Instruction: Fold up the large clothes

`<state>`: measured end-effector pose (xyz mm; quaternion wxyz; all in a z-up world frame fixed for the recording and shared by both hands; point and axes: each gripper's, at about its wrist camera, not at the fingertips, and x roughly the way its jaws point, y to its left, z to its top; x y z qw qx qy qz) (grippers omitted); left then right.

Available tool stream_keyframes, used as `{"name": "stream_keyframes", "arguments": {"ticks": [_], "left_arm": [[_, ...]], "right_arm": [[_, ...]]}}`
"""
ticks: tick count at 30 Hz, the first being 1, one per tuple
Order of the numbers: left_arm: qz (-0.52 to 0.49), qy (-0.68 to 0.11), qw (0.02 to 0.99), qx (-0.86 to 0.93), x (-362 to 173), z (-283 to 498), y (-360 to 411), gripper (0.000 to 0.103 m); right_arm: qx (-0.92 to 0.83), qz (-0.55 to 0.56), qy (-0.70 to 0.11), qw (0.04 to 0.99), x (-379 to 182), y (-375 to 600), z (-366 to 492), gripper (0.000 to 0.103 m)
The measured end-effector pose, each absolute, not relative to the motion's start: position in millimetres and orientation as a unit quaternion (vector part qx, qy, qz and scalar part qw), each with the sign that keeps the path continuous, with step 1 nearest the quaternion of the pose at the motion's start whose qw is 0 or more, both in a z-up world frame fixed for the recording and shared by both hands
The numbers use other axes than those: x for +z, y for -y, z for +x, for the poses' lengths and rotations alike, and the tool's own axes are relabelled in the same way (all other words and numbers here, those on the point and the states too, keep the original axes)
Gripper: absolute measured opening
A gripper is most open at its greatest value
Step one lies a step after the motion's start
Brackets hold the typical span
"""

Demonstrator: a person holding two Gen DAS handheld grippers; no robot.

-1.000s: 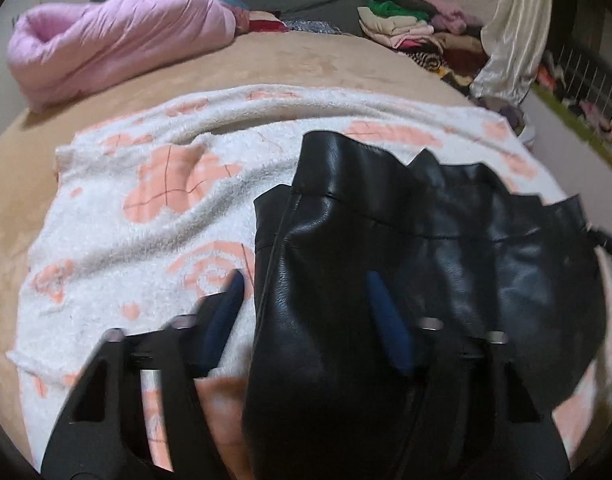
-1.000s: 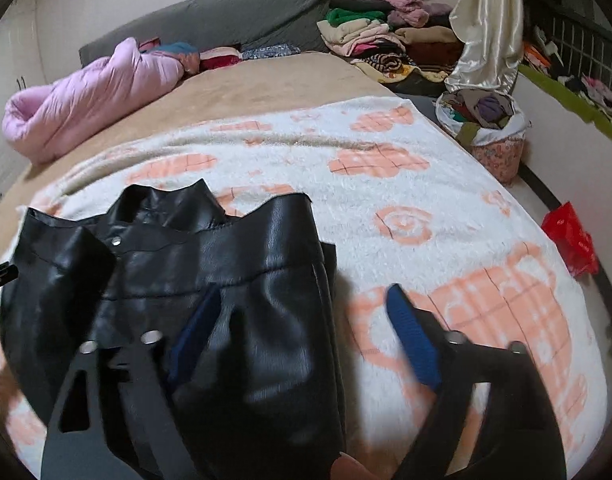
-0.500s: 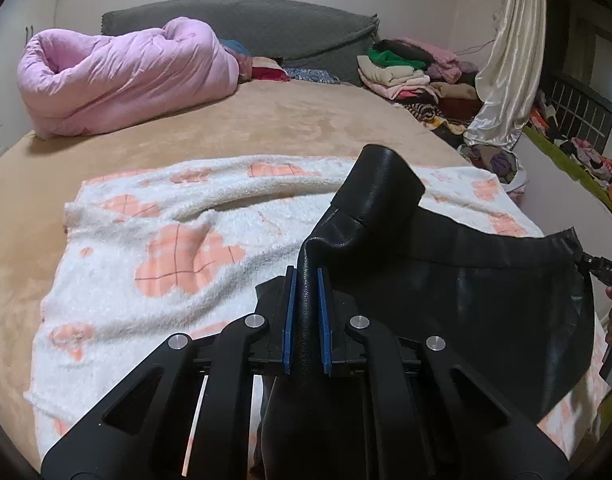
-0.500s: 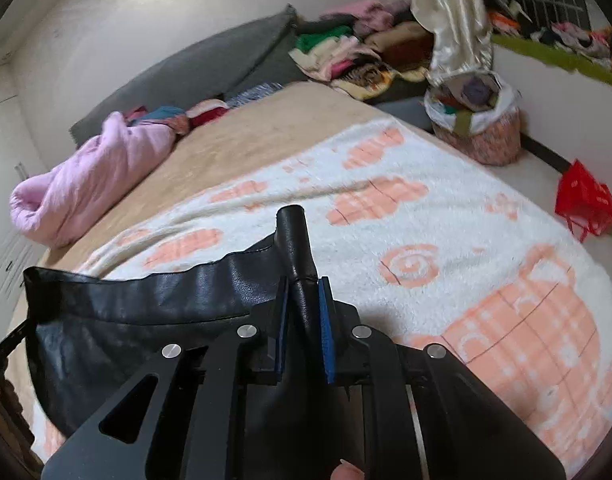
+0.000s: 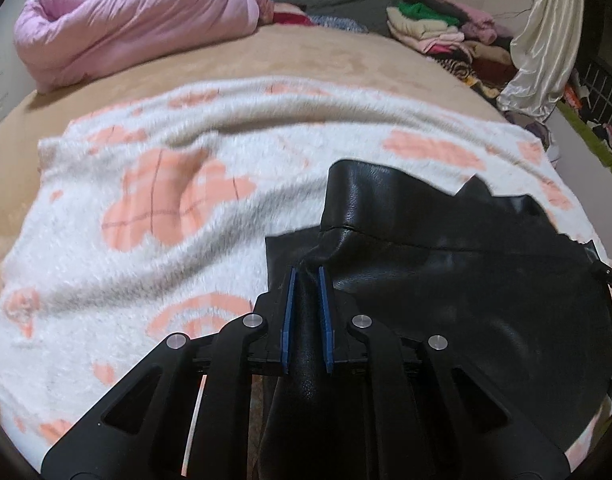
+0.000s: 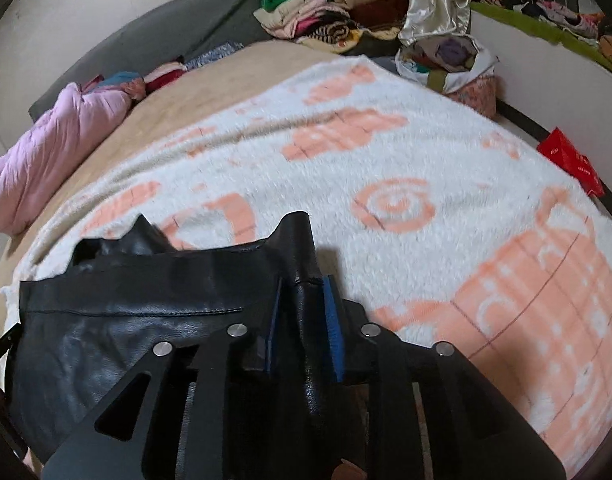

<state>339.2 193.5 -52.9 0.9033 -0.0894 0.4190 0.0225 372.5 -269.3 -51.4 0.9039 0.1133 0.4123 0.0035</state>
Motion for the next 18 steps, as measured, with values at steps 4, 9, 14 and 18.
{"name": "stream_keyframes", "arguments": {"ticks": [4,9,14,18], "left_arm": [[-0.097,-0.425,0.9,0.019,-61,337,-196,0.007],[-0.07,-0.425,0.902,0.038,-51,331,-192,0.047],[-0.11,-0.419,0.901,0.03,-35,316,-207,0.068],[-0.113,-0.418,0.901,0.027,-27,300,-208,0.079]], "right_arm": [[0.0,0.124,-0.427,0.896,-56,273,371,0.031],[-0.002,0.133,-0.428,0.894,-56,285,355,0.061],[0.041,0.163,-0.412,0.896,-42,299,311,0.074],[0.095,0.17,-0.411,0.89,-34,298,272,0.089]]}}
